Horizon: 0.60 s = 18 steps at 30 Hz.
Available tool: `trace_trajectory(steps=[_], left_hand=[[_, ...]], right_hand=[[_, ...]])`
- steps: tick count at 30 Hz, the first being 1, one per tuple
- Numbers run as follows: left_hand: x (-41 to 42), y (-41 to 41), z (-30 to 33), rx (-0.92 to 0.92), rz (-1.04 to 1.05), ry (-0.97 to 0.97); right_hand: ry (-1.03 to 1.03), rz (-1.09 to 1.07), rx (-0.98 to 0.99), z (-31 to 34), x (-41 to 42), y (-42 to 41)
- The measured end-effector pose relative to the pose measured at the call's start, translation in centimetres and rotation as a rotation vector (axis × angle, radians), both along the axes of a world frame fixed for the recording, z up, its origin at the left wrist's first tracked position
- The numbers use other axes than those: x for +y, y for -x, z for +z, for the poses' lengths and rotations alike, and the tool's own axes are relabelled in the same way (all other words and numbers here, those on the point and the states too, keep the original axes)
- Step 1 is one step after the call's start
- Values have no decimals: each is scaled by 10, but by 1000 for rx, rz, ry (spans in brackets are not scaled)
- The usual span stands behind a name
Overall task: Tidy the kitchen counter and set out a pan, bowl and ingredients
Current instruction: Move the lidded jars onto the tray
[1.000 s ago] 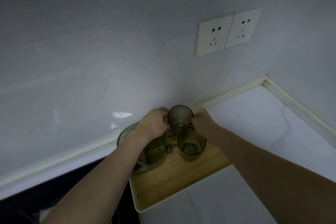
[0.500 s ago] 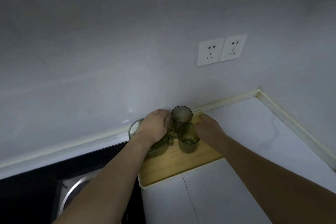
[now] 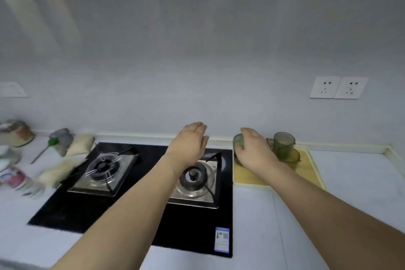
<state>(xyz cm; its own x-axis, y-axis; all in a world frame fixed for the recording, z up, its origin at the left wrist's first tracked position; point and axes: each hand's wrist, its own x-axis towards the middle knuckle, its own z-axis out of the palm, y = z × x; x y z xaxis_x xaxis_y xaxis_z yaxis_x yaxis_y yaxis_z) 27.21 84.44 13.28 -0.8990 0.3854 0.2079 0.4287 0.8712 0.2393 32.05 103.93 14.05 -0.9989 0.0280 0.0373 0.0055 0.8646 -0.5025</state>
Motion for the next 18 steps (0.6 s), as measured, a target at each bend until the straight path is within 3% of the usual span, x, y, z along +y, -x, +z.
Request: trace_trajectory(steps=[18], left_hand=[[-340, -190, 40, 72, 559, 36]], right_hand=[[8, 577, 51, 27, -337, -95]])
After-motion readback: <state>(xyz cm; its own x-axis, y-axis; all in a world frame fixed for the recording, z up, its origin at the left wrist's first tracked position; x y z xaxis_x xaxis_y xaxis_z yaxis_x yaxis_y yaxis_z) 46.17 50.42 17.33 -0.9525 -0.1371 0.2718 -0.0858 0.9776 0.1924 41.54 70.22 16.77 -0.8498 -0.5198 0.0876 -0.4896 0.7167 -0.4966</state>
